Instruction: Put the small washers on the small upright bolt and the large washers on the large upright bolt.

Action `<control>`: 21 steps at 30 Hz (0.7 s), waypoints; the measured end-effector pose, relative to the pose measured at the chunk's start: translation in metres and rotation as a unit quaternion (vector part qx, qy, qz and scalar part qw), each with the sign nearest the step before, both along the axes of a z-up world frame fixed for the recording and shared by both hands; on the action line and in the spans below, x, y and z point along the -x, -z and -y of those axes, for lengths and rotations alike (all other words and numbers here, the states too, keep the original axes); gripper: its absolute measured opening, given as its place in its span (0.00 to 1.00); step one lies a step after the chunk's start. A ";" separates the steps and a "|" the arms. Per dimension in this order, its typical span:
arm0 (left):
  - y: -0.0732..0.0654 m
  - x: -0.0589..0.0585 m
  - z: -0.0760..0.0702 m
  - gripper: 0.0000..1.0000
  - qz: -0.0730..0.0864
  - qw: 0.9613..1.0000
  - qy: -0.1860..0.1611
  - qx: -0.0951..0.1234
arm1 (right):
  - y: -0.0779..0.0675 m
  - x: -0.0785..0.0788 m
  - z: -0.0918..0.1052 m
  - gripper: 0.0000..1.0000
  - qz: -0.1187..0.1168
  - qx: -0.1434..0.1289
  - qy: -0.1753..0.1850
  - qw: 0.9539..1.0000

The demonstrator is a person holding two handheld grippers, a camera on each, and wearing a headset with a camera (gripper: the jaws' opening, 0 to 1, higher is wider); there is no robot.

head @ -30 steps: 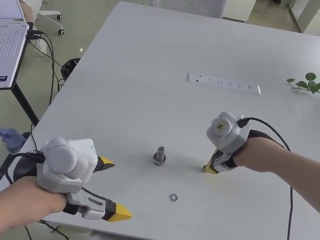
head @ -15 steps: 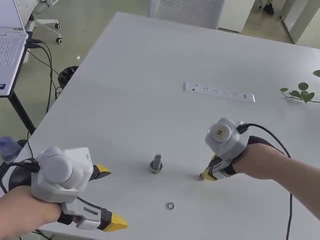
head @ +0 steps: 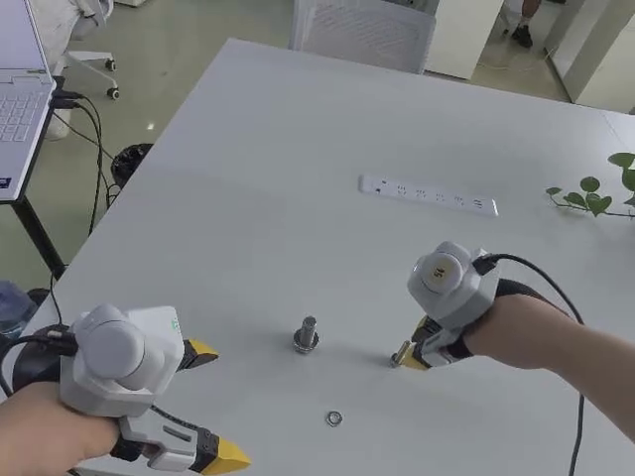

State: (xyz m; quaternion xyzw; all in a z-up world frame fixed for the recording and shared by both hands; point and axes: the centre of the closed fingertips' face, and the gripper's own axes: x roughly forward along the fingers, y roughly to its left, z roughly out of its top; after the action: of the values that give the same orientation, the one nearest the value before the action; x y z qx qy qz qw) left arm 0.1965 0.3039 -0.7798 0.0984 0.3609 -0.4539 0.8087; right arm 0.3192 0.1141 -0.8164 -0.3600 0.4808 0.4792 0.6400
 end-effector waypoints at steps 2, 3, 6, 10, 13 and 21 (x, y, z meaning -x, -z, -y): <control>-0.001 0.000 0.000 0.78 0.001 1.000 0.000 0.000 | -0.002 0.004 -0.001 0.24 0.000 -0.002 -0.001 1.000; -0.001 0.001 0.000 0.78 0.001 1.000 0.001 0.000 | -0.002 0.005 -0.002 0.24 0.000 -0.003 -0.002 1.000; 0.000 0.002 0.000 0.78 0.001 1.000 0.002 -0.001 | -0.004 0.012 -0.006 0.24 0.000 -0.006 -0.007 1.000; 0.000 0.003 0.001 0.78 0.002 1.000 0.003 0.000 | -0.006 0.018 -0.012 0.24 0.000 -0.010 -0.012 1.000; 0.000 0.004 0.001 0.78 0.002 1.000 0.004 0.001 | -0.007 0.024 -0.016 0.24 -0.002 -0.013 -0.016 1.000; -0.001 0.006 0.000 0.77 0.003 1.000 0.003 0.000 | -0.005 0.044 -0.029 0.27 -0.005 -0.018 -0.035 0.999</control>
State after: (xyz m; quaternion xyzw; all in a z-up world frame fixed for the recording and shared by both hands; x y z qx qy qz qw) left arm 0.1904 0.3042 -0.7791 0.1006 0.3577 -0.4559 0.8088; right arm 0.2756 0.1430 -0.8116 -0.3630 0.4625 0.5117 0.6265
